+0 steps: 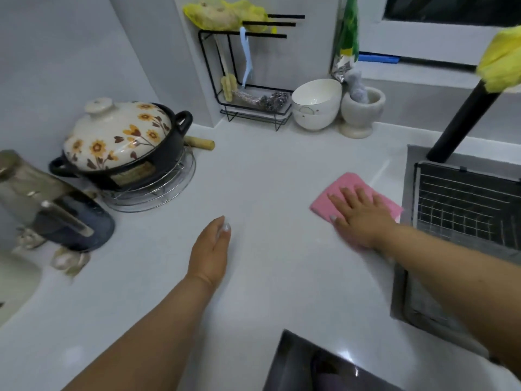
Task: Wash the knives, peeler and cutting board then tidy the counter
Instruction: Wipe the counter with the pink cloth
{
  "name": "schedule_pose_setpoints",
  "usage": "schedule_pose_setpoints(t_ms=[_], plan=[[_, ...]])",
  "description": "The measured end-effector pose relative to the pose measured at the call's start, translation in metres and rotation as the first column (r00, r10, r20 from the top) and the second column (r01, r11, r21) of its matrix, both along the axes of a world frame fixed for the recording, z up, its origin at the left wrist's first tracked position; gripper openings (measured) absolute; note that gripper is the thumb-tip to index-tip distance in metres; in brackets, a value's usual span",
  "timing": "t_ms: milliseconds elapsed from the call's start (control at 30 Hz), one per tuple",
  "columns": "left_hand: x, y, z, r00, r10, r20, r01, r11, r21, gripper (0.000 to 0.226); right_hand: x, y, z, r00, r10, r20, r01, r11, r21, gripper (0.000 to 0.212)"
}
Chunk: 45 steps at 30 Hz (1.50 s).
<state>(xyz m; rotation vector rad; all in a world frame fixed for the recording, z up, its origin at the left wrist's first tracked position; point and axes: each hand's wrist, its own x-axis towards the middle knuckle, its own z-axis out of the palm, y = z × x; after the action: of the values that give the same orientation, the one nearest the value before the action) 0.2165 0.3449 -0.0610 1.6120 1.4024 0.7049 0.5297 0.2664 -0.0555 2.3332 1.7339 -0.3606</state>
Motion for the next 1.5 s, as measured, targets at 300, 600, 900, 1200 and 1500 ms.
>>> schedule_pose_setpoints(t_ms=[300,600,900,1200,1500], plan=[[-0.033,-0.013,0.006,0.989,0.099,0.112,-0.091,0.993,-0.070,0.046,-0.137,0.077,-0.005,0.981,0.171,-0.095,-0.167,0.985,0.045,0.059],[-0.040,-0.015,0.016,0.988,0.101,0.120,-0.093,0.993,-0.068,0.040,-0.229,-0.025,-0.009,0.790,0.600,-0.126,-0.586,0.799,0.133,0.055],[0.007,-0.046,0.025,0.977,-0.212,-0.028,0.213,0.977,0.010,0.019,-0.130,-0.111,0.000,0.881,0.451,-0.145,-0.450,0.892,0.042,0.073],[0.073,-0.050,0.026,0.920,-0.368,-0.134,0.384,0.915,0.120,0.030,-0.068,-0.062,0.006,0.996,0.049,-0.069,-0.051,0.998,-0.036,0.065],[0.181,-0.021,0.004,0.860,-0.408,-0.307,0.447,0.892,0.067,0.048,0.009,0.000,0.010,0.988,-0.081,-0.131,0.077,0.996,-0.042,0.071]])
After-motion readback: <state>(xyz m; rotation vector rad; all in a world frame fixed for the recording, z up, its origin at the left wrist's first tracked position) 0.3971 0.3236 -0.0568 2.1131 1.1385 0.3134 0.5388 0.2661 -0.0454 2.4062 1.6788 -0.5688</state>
